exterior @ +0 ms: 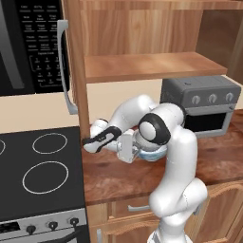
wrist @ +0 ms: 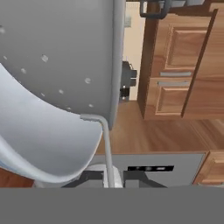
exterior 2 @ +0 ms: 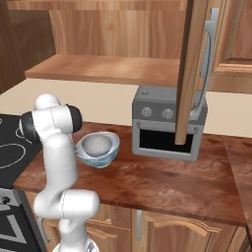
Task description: Open the cabinet and setup a tea strainer by placing it in the bowl upright.
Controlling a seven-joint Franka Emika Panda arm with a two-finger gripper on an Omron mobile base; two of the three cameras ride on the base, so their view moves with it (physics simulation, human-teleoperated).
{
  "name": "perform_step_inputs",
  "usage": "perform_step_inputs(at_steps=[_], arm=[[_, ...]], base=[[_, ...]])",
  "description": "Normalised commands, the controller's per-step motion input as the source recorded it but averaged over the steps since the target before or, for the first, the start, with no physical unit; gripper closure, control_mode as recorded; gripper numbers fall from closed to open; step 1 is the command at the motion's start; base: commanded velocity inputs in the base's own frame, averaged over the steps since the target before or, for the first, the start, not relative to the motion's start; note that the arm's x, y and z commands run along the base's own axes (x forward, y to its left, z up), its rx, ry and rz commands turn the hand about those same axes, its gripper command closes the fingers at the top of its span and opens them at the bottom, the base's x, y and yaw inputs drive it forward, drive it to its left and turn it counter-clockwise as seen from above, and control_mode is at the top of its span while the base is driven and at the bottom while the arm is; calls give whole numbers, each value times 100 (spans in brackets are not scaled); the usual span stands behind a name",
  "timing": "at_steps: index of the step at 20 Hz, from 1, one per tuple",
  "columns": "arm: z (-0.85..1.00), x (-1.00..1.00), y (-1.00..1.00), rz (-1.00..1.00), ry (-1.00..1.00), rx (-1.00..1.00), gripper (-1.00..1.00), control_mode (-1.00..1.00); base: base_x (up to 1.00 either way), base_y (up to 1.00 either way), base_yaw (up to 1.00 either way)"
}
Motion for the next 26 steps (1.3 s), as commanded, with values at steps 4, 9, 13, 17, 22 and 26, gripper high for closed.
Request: perform_step_inputs(at_steps=[4, 9, 13, 17, 22, 26], arm=[[0, 0, 0, 0, 0, 0, -100, -100], [0, 0, 0, 0, 0, 0, -100, -100], [0, 0, 0, 0, 0, 0, -100, -100], [0, 0, -11, 0, -1, 5, -100, -100], [0, 3, -7, 4, -3, 25, -100, -100], [0, 6, 0, 10, -1, 32, -100, -100]], base=[[0, 0, 0], [0, 0, 0], [0, 0, 0], [0, 0, 0], [0, 0, 0], [0, 0, 0]])
